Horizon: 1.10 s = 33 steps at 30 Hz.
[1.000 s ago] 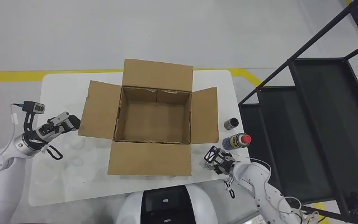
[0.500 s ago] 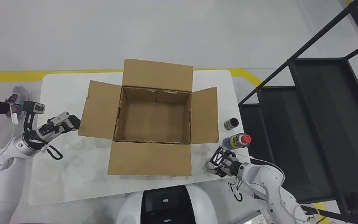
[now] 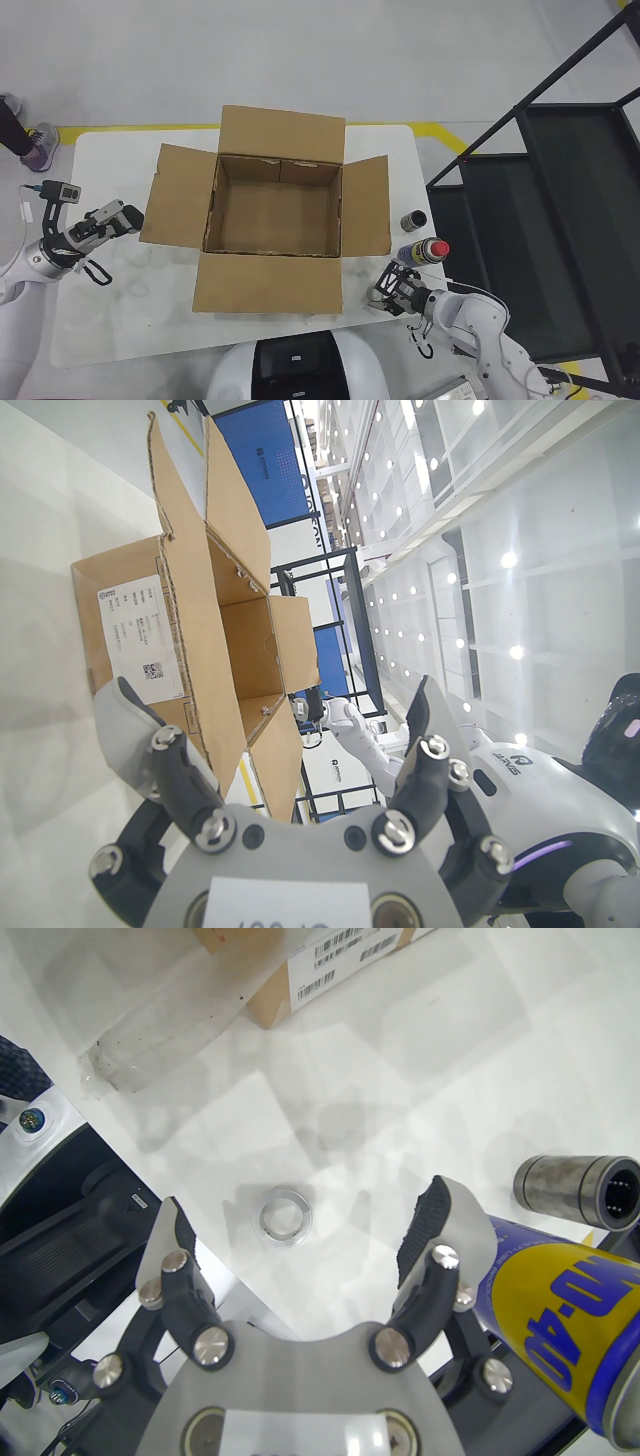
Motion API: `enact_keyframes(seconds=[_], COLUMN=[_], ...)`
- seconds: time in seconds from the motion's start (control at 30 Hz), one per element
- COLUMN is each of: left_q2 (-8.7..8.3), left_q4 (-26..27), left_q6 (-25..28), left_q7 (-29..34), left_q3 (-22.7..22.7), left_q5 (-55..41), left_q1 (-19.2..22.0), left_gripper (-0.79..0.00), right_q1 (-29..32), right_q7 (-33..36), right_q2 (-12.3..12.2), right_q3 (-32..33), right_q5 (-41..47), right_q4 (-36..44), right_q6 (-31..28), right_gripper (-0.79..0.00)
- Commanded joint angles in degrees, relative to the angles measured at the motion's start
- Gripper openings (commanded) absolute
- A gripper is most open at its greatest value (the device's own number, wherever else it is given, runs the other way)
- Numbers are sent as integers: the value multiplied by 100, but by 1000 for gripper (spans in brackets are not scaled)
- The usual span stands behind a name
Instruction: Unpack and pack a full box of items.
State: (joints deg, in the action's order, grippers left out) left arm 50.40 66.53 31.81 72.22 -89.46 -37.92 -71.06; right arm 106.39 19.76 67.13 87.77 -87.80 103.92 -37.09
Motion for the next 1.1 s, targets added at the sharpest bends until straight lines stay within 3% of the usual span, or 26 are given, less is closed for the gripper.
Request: enact_keyframes(seconds=[0.0, 0.43, 0.47, 0.5, 0.53, 0.57, 0.8, 0.87, 1.07], left_q2=[0, 0, 0, 0, 0, 0, 0, 0, 0], left_q4=[0, 0, 0, 0, 0, 0, 0, 0, 0], left_q6=[0, 0, 0, 0, 0, 0, 0, 0, 0], left_q7=[0, 0, 0, 0, 0, 0, 0, 0, 0], left_q3=[0, 0, 0, 0, 0, 0, 0, 0, 0], left_q5=[0, 0, 0, 0, 0, 0, 0, 0, 0], left_q1=[0, 0, 0, 0, 0, 0, 0, 0, 0], left_gripper=[0, 0, 0, 0, 0, 0, 0, 0, 0], right_q1=[0, -338, -372, -402, -424, -443, -547, -580, -625], right_q7=[0, 186, 183, 178, 172, 167, 94, 77, 64], right_q2=[0, -21, -24, -26, -29, -32, -54, -59, -79], right_q3=[0, -230, -243, -262, -281, -295, -353, -375, -431], right_q5=[0, 61, 46, 44, 49, 51, 113, 123, 103], right_q4=[0, -627, -685, -737, -784, -828, -1068, -1126, -1201], right_q6=[0, -25, -16, -9, -12, -14, 9, 23, 85], right_gripper=[0, 0, -86, -123, -296, -406, -413, -459, -486])
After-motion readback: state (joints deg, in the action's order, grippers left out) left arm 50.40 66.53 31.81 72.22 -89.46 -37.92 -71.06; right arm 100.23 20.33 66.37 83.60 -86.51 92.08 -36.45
